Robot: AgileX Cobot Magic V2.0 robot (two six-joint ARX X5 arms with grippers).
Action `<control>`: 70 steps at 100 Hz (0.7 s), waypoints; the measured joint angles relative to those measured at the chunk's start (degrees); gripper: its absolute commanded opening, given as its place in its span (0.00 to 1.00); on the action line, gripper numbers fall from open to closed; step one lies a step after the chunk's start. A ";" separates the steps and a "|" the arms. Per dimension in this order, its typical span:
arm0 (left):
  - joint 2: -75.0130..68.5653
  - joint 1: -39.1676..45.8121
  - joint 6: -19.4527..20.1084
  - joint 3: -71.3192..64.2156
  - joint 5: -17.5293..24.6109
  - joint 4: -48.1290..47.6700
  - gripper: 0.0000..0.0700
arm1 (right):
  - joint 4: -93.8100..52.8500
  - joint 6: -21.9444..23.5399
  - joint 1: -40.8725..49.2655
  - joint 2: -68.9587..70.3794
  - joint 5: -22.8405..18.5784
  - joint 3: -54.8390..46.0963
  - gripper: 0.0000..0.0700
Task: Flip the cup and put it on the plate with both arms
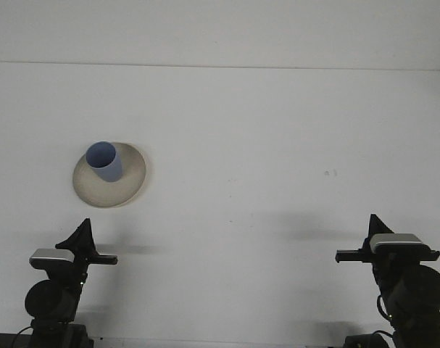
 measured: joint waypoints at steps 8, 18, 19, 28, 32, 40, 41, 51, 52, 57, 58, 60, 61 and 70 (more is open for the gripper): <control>-2.12 0.00 0.00 -1.62 0.00 0.22 0.02 | 0.00 0.00 0.00 0.00 0.00 0.00 0.00; -2.12 0.00 0.00 -2.99 0.00 1.31 0.02 | 0.00 0.00 0.00 0.00 0.00 0.00 0.00; -2.12 0.00 0.00 -3.15 0.00 1.33 0.02 | 0.00 0.00 0.00 0.00 0.00 0.00 0.00; -2.03 0.00 -0.02 -3.67 0.00 2.75 0.02 | 0.00 0.00 0.00 0.00 0.00 0.00 0.00; -2.01 0.00 -0.02 -3.67 0.00 4.39 0.02 | 0.00 0.00 0.00 0.00 0.00 0.00 0.00; -2.16 0.00 -0.02 -3.67 0.00 5.16 0.02 | 0.00 0.02 0.00 0.00 0.00 0.00 0.00; -2.16 0.00 -0.02 -3.67 0.00 5.03 0.02 | 0.00 0.02 0.00 0.00 0.00 0.00 0.00; -2.16 0.00 0.00 -3.67 0.00 4.74 0.02 | 0.00 0.00 0.00 0.00 0.00 0.00 0.00; -2.16 0.00 -0.02 -3.67 0.00 4.74 0.02 | 0.00 0.00 0.00 0.00 0.00 0.00 0.00; -2.16 0.00 0.00 -3.67 0.00 4.72 0.02 | 0.00 0.00 0.00 0.00 0.00 0.00 0.00; -2.16 0.00 0.00 -3.67 0.00 4.72 0.02 | 0.00 0.02 0.00 0.00 0.00 0.00 0.00; -2.16 0.00 0.00 -3.67 0.00 4.72 0.02 | 0.00 0.00 0.00 0.00 0.00 0.00 0.00; -2.16 0.00 0.00 -3.67 0.00 4.72 0.02 | 0.00 0.00 0.00 0.00 0.00 0.00 0.00; -2.16 0.00 0.00 -3.67 0.00 4.70 0.02 | 0.00 0.00 0.00 0.00 0.00 0.00 0.00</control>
